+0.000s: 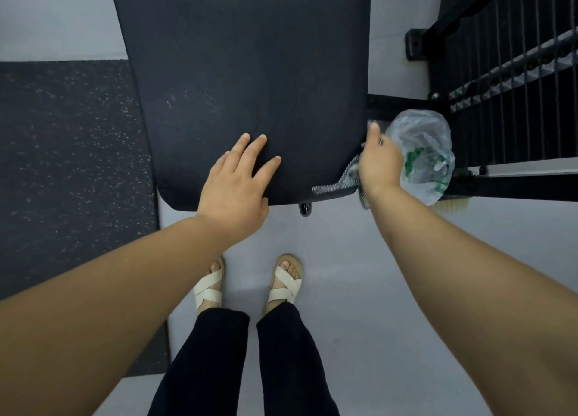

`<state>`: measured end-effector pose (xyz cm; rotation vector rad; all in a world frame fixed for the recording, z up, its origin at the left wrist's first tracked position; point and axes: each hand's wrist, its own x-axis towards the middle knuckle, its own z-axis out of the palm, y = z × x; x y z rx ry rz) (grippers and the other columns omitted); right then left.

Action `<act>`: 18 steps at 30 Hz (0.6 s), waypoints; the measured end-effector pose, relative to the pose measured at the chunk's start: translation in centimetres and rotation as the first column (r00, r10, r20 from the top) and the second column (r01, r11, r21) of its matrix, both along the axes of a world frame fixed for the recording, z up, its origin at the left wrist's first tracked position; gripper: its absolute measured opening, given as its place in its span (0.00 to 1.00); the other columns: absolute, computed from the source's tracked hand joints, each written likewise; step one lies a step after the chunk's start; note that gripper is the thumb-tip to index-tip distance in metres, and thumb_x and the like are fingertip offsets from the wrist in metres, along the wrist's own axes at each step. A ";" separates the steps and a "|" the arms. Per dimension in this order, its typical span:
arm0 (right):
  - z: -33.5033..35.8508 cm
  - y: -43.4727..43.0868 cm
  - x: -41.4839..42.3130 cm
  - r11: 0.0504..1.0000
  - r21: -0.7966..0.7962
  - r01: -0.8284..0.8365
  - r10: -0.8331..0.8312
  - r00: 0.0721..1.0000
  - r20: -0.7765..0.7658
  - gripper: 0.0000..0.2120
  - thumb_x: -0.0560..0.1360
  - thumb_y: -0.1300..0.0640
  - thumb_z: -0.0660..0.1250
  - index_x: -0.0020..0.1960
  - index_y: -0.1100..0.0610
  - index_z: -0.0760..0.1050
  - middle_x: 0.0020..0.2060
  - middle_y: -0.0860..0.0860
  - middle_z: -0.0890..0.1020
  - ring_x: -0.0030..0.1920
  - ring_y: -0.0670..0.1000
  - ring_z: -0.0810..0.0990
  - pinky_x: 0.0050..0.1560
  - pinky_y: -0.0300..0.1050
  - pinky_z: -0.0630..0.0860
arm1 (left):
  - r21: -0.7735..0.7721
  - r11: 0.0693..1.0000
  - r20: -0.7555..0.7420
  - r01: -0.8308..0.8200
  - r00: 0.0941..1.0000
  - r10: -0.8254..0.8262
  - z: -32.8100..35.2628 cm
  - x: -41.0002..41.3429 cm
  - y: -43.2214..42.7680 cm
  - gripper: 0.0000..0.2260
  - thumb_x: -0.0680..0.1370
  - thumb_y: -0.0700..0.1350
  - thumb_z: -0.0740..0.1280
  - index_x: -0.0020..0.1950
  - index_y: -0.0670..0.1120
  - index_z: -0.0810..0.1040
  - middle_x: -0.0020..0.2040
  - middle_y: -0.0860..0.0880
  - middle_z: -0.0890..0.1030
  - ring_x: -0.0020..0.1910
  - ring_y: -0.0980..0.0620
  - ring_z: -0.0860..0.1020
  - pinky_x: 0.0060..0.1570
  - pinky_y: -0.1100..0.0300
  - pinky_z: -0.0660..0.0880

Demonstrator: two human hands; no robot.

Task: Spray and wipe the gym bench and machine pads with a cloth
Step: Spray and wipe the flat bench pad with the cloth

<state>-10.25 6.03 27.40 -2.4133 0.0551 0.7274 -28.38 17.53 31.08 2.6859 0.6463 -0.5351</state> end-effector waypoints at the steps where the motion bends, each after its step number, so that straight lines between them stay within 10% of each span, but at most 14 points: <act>1: -0.3 0.3 0.3 1.000 0.006 0.016 -0.016 1.000 0.006 0.22 0.82 0.46 0.48 0.40 0.58 0.71 0.40 0.53 0.75 0.42 0.53 0.72 0.43 0.44 0.65 | -0.002 1.000 0.011 -0.004 1.000 0.004 0.0 -0.1 0.1 0.28 0.77 0.46 0.63 0.76 0.50 0.58 0.78 0.45 0.49 0.77 0.45 0.45 0.73 0.51 0.49; 9: -1.6 -0.2 -4.4 0.910 0.029 0.413 -0.414 0.906 0.085 0.22 0.82 0.47 0.49 0.57 0.60 0.76 0.53 0.55 0.80 0.55 0.55 0.76 0.47 0.41 0.65 | 0.005 0.995 -0.072 0.104 0.992 -0.103 0.5 -1.7 2.6 0.29 0.78 0.50 0.60 0.77 0.52 0.52 0.78 0.47 0.44 0.76 0.46 0.41 0.73 0.50 0.46; 18: -1.7 6.6 -15.0 0.513 0.058 0.857 -0.840 0.514 -0.172 0.20 0.82 0.50 0.49 0.60 0.60 0.73 0.55 0.54 0.80 0.56 0.57 0.77 0.45 0.40 0.64 | 0.003 0.954 -0.227 0.300 0.929 -0.292 0.5 -4.6 6.4 0.37 0.76 0.52 0.61 0.77 0.51 0.41 0.76 0.45 0.33 0.75 0.43 0.35 0.74 0.49 0.42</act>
